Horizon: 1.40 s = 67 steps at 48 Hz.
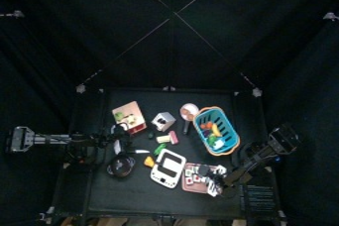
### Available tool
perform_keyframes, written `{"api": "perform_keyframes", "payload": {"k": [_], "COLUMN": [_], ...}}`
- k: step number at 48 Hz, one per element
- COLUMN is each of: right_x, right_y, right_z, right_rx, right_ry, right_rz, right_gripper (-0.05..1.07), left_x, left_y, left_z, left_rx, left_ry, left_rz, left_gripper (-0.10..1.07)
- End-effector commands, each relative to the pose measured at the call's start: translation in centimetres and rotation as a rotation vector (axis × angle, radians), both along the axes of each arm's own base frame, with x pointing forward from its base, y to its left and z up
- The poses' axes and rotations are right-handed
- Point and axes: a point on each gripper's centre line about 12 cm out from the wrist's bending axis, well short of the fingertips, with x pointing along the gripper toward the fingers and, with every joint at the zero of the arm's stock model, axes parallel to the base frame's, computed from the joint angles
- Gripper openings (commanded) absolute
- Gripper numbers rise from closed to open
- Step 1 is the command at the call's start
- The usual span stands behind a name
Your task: Place white sushi roll on stove
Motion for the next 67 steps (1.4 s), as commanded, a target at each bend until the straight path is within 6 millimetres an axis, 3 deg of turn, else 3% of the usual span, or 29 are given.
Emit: {"api": "perform_keyframes", "payload": {"k": [1, 10, 31, 51, 67], "right_x": [0.8, 2.8, 9.7, 15.4, 17.3], "right_y": [0.0, -1.0, -6.9, -9.0, -9.8], "right_z": [1.7, 3.6, 6.0, 5.5, 5.1], "right_rx": [0.031, 0.062, 0.179, 0.185, 0.201], "right_ry": [-0.049, -0.105, -0.241, -0.358, -0.365], "right_rz": [-0.014, -0.083, -0.431, -0.595, -0.728], "right_gripper": [0.67, 0.67, 0.67, 0.67, 0.68], "left_x": [0.3, 0.3, 0.3, 0.4, 0.5], "left_y": [0.1, 0.1, 0.0, -0.1, -0.4], "left_z": [0.4, 0.5, 0.4, 0.4, 0.6], "left_rx": [0.0, 0.003, 0.0, -0.005, -0.011], "left_ry": [-0.012, -0.013, -0.014, -0.02, -0.037], "left_rz": [0.0, 0.001, -0.004, -0.015, -0.038], "left_gripper": [0.82, 0.82, 0.82, 0.82, 0.82]}}
